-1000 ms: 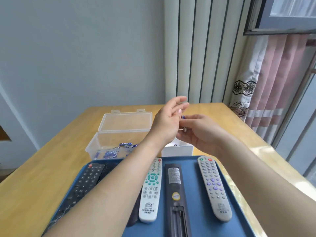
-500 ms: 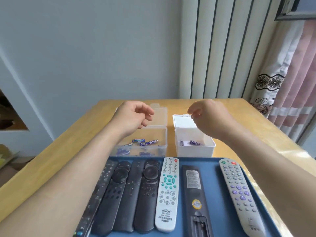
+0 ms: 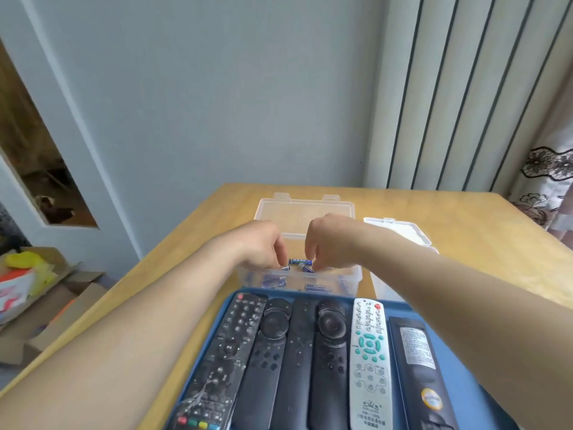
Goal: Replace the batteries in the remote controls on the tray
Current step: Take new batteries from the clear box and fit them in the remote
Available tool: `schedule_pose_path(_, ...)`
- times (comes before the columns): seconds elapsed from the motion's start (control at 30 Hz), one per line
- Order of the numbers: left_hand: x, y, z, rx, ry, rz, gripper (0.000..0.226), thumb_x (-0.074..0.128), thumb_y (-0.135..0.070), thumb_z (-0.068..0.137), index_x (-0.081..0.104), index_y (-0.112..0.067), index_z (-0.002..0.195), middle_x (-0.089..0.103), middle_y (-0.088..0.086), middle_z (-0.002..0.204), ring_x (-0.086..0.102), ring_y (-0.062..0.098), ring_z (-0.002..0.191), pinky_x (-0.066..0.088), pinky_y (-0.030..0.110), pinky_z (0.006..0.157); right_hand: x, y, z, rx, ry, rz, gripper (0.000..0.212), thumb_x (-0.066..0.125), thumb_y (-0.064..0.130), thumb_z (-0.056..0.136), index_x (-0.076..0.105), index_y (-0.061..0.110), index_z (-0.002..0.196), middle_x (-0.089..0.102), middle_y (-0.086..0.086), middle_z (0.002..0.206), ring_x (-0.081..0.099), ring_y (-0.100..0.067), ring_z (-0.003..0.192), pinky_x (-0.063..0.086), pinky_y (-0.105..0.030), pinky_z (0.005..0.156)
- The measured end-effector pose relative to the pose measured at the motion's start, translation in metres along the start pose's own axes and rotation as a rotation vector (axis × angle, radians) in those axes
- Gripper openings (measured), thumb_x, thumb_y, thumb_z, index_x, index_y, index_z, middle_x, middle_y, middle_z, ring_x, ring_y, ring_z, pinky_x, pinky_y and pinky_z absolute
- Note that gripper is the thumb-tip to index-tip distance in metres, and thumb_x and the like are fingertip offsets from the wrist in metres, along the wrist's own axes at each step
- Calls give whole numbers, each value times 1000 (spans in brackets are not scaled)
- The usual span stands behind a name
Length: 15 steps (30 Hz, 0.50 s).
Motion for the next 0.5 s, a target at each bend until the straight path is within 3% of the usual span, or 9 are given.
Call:
schedule_pose_path(0.1, -3, -2, 5, 2, 74, 81, 10, 80, -21, 73, 72, -20, 80, 73, -2, 86, 62, 15, 75, 51, 25, 65, 5, 2, 10, 13, 25, -47, 24, 69, 26, 85, 73, 13, 104, 72, -3, 99, 64, -23, 94, 55, -32, 81)
schedule_pose_path(0.2, -4, -6, 8, 5, 174, 145, 19, 86, -25, 66, 71, -19, 77, 73, 0, 84, 64, 16, 74, 48, 22, 55, 12, 4, 18, 7, 65, -63, 18, 61, 19, 88, 74, 10, 97, 71, -5, 90, 62, -24, 85, 55, -31, 73)
schedule_pose_path(0.33, -4, -11, 12, 84, 141, 304, 21, 84, -22, 71, 71, -16, 86, 62, -5, 75, 56, 17, 71, 41, 23, 52, 21, 6, 25, -10, 34, -175, 17, 56, 11, 90, 56, 13, 72, 49, -1, 67, 51, -23, 69, 40, -28, 60)
schedule_pose_path(0.4, -3, -8, 14, 122, 90, 314, 15, 80, -16, 74, 69, -18, 83, 58, -9, 69, 54, 15, 69, 41, 23, 51, 21, 5, 24, -7, 12, -181, 5, 61, 10, 87, 62, 15, 85, 50, -1, 71, 51, -24, 72, 43, -28, 62)
schedule_pose_path(0.5, -4, 3, 16, 136, 34, 242, 12, 78, -13, 73, 70, -20, 80, 63, -10, 71, 63, 17, 77, 55, 29, 68, 16, 2, 21, 17, -5, -122, 13, 69, 14, 84, 67, 14, 97, 61, -5, 85, 55, -22, 73, 50, -29, 67)
Point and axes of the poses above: each hand's wrist, its own z-axis towards the middle knuckle, its own x-axis out of the palm, y = z × x, the point moved 1 cm from there along z, towards the middle knuckle
